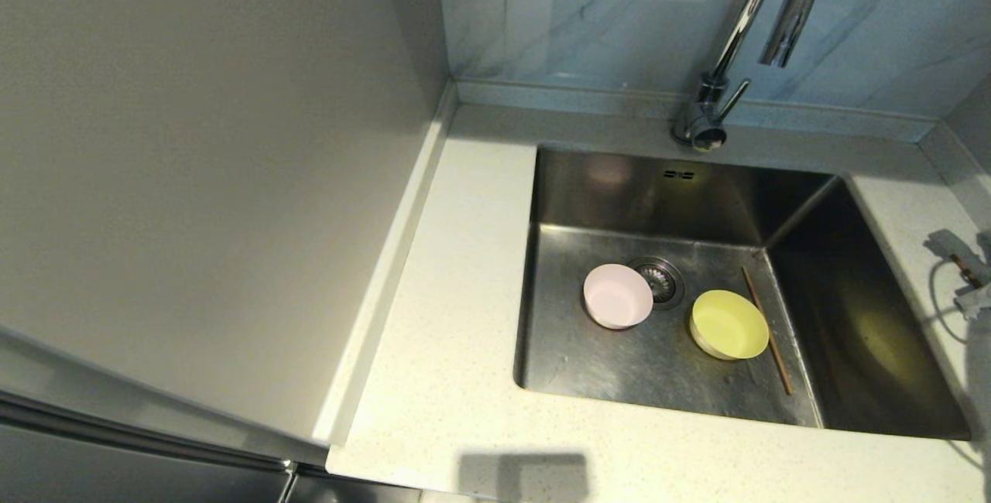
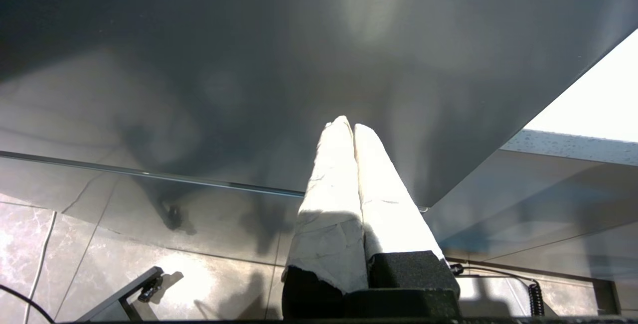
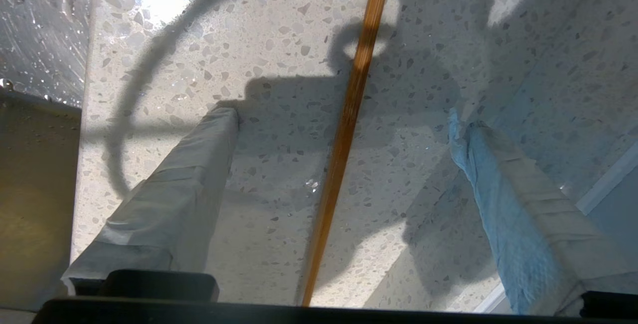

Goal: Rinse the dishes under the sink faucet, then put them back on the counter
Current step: Turn on the faucet

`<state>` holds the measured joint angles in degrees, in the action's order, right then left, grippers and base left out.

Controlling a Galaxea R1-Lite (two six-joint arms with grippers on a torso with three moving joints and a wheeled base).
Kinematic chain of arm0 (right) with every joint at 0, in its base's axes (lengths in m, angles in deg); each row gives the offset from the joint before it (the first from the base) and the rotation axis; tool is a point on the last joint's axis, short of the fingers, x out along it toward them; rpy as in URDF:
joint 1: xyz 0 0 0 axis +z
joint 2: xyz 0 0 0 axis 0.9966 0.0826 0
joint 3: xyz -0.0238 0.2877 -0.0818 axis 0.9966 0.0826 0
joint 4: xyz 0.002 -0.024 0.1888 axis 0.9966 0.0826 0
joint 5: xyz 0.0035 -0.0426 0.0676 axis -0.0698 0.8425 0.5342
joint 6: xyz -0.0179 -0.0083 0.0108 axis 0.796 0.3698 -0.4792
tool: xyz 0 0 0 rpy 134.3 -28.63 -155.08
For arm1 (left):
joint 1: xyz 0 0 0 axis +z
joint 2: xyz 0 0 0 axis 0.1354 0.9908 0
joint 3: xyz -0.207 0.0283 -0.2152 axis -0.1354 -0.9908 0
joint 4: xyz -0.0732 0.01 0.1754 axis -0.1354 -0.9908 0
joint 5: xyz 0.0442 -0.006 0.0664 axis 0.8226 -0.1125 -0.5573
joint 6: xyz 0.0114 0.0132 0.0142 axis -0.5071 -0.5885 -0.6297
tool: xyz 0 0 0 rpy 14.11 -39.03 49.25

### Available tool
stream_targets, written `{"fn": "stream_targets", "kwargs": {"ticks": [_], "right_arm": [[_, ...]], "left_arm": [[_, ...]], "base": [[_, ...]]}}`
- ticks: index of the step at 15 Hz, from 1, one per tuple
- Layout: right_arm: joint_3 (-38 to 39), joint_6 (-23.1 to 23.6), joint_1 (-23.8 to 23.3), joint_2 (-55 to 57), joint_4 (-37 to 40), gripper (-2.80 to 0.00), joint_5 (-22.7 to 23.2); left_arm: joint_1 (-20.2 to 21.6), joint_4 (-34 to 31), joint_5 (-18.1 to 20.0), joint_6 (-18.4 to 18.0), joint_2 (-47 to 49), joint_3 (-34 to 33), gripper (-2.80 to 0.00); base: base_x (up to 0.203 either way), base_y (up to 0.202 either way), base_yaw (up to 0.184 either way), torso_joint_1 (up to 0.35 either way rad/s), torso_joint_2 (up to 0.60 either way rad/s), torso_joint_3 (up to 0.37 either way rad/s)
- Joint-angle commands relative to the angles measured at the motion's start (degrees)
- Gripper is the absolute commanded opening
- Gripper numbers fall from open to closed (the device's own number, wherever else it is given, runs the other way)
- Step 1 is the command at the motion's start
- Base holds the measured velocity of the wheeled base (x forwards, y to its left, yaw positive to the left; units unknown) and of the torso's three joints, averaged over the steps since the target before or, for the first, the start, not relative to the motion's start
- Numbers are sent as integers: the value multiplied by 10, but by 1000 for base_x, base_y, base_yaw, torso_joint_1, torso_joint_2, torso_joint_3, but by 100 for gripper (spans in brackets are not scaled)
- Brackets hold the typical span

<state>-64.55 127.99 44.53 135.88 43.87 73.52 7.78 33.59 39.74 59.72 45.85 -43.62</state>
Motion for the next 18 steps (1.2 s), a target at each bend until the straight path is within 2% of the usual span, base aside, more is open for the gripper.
{"fn": "stream_targets", "kwargs": {"ticks": [1,18], "right_arm": [[-1,3,0,3,3,0,2],[6,4,0,5,40,0,13]], "left_arm": [[0,0,0,1,-2,0,-280],[0,0,0,0,-2,0,-280]], "base": [[0,0,0,0,0,0],[0,0,0,0,0,0]]}}
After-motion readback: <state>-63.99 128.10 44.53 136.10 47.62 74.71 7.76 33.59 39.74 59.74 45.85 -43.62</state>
